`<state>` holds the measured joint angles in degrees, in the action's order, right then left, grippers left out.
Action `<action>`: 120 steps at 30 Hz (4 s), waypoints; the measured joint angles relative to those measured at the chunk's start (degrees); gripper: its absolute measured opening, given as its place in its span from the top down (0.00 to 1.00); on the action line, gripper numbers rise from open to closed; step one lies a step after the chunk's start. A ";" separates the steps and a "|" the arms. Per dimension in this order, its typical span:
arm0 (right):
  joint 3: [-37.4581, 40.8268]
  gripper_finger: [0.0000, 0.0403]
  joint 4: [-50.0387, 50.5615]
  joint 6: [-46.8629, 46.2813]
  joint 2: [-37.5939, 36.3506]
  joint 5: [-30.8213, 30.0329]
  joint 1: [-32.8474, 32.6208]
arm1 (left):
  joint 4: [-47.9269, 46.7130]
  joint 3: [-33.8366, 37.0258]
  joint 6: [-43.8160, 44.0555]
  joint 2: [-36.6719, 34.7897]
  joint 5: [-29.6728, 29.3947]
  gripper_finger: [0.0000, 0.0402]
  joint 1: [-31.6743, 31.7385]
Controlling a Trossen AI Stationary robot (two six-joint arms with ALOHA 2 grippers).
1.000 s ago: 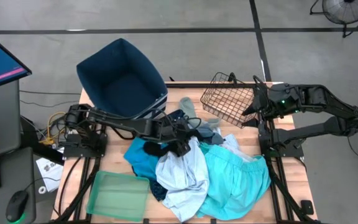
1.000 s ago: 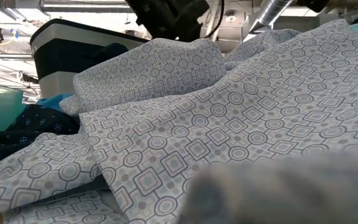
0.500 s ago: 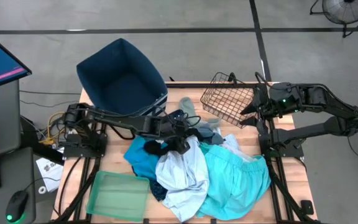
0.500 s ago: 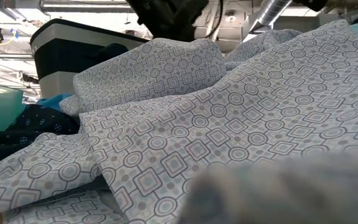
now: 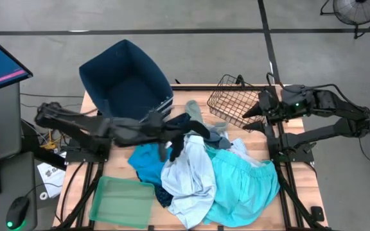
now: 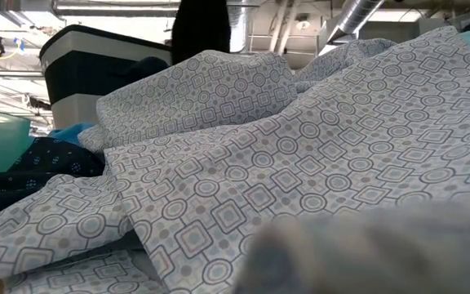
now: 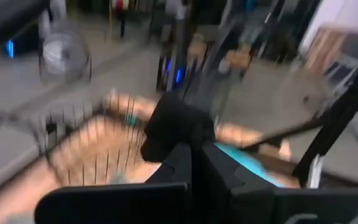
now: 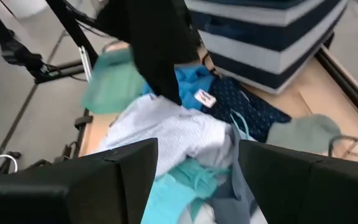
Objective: Pick & Place Cloths
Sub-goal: Put the black sock into the blue bin, then put the blue shorts into the black wire basket
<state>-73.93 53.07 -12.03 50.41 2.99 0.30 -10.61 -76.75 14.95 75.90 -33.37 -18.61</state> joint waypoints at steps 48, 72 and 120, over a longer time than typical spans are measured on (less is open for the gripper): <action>-0.02 0.46 -1.22 -3.52 13.94 4.63 -1.48 | -49.13 10.71 59.52 3.78 15.84 1.00 -35.89; -0.06 0.46 -0.50 -1.21 16.43 4.62 -4.03 | -34.76 23.37 63.44 3.61 34.94 0.88 -35.40; 1.43 0.46 19.60 -17.31 15.29 -17.67 -25.80 | 25.90 1.55 -23.81 3.62 -5.87 0.37 -4.68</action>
<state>-72.50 72.67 -29.35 65.70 -14.68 -25.50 15.29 -75.20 -8.86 79.52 -39.24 -23.29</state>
